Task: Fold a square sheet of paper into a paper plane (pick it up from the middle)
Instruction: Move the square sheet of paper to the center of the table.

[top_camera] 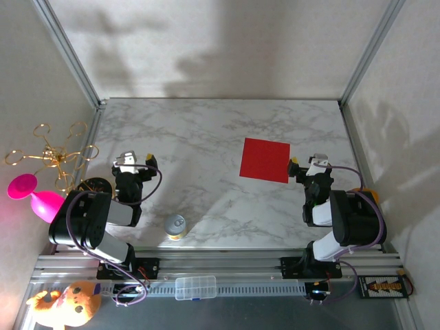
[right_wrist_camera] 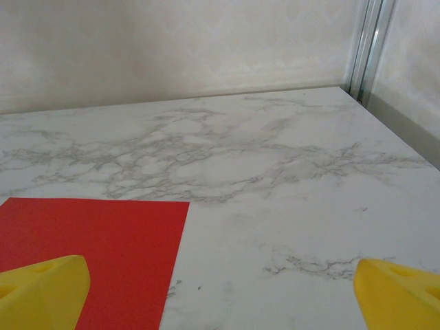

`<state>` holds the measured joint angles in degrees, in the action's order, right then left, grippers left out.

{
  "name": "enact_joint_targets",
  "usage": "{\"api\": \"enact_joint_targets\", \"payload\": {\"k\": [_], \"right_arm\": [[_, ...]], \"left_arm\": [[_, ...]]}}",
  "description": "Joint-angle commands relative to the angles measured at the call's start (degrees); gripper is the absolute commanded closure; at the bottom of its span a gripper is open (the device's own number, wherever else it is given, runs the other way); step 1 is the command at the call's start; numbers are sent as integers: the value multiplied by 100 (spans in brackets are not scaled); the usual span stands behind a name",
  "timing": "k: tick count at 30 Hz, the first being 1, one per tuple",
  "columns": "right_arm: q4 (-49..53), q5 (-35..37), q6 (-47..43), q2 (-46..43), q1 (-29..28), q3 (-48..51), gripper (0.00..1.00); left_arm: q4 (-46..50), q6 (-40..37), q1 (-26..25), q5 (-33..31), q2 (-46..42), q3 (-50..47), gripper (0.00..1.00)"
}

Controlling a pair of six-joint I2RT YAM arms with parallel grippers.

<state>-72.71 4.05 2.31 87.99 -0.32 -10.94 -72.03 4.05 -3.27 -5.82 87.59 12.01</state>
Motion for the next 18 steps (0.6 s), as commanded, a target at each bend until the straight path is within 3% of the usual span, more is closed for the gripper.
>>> {"api": "enact_joint_targets", "payload": {"k": [1, 16, 18], "right_arm": [[-210, 105, -46, 70, -45, -129, 1], [-223, 119, -47, 63, -43, -119, 1], [-143, 409, -55, -1, -116, -152, 1]], "left_arm": [[-199, -63, -16, -62, 84, 112, 1], [-206, -67, -16, -66, 75, 108, 1], [-213, -71, -16, -62, 77, 101, 1]]}}
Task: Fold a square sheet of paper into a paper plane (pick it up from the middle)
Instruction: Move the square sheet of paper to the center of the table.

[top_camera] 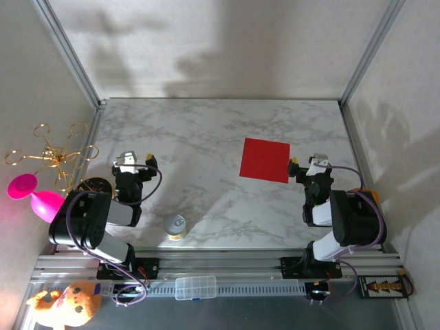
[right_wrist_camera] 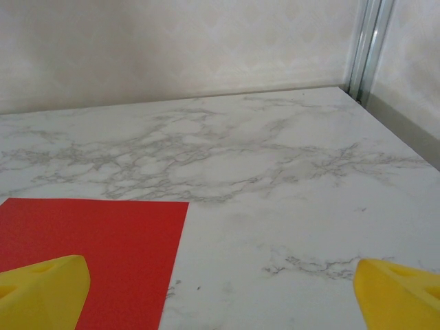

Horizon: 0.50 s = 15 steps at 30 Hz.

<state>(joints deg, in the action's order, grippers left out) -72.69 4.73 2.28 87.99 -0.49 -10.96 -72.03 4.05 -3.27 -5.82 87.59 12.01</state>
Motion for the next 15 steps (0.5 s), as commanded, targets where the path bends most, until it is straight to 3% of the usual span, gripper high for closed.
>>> {"api": "enact_joint_targets", "payload": {"k": [1, 4, 8, 15], "right_arm": [[74, 537, -65, -121, -167, -224, 1], [1050, 694, -122, -563, -270, -679, 1], [2397, 1024, 142, -1047, -429, -1258, 1], [5125, 327, 1416, -1316, -473, -2739, 1]], "left_arm": [[-219, -71, -16, -66, 80, 102, 1], [20, -71, -29, -74, -152, 146, 1], [1159, -87, -38, -114, -764, 533, 1], [3314, 728, -245, -354, -1762, 1533, 1]]}}
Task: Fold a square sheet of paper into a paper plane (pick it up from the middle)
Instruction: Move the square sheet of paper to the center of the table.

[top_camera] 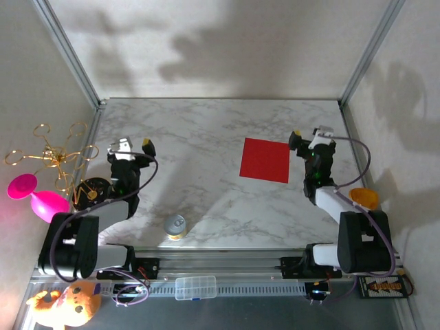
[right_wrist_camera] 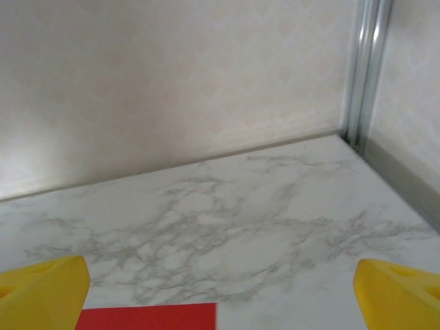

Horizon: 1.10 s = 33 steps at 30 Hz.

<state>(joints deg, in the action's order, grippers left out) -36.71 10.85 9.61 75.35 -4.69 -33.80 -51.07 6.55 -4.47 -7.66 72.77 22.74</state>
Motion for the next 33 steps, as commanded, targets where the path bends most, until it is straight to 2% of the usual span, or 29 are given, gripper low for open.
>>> {"api": "enact_joint_targets", "payload": {"k": [1, 5, 11, 14, 22, 33], "right_arm": [[1859, -506, 894, -21, -50, -648, 1], [2616, -1332, 1596, 261, -54, -1152, 1], [3442, -1879, 2177, 1140, -109, -1919, 1], [3560, -2007, 2279, 1460, -181, -2110, 3], [4150, -2098, 2329, 2499, -350, -2791, 13], [4673, -1855, 2330, 3246, -675, -3194, 15]], "left_arm": [[1727, 799, -178, -184, -323, 733, 1], [3473, 1921, -282, 8, -19, 1773, 1], [3936, 2676, -470, 1253, 783, 2468, 1], [4044, 2816, -653, 1618, 1039, 2721, 1], [4366, 3013, -893, 1901, 1488, 3021, 1], [4594, 3081, -906, 2131, 1667, 3113, 1]]}}
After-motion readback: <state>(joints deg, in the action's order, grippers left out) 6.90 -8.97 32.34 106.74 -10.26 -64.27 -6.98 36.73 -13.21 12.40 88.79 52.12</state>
